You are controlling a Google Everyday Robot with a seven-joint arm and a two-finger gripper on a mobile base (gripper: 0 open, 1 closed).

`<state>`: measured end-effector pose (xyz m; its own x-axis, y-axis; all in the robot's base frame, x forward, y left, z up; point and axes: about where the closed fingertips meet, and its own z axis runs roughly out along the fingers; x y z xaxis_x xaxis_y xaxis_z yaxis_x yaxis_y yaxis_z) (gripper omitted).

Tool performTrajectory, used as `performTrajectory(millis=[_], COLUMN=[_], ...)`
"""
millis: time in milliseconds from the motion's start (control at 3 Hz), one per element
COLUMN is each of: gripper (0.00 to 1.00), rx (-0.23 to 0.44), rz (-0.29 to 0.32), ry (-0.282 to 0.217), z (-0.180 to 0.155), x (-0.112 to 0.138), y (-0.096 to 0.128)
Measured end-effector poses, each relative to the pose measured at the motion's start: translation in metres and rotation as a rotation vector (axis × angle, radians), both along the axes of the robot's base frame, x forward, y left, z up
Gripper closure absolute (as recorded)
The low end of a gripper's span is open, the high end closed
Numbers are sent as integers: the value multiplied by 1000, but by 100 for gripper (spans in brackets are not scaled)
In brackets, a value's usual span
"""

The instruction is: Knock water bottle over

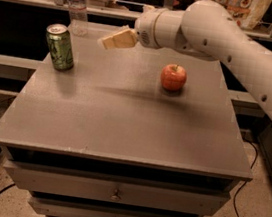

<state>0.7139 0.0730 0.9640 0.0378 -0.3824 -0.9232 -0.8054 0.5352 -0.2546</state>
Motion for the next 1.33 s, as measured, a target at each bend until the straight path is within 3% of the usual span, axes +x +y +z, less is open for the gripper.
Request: performTrajectory(millis=[333,667,1333], gripper=[0,0,0], rx=[68,68,133], rz=[-19,-19,-30], ry=[-10,-10,-21], z=[-4,-4,-11], x=[24,24,64], y=[20,20,40])
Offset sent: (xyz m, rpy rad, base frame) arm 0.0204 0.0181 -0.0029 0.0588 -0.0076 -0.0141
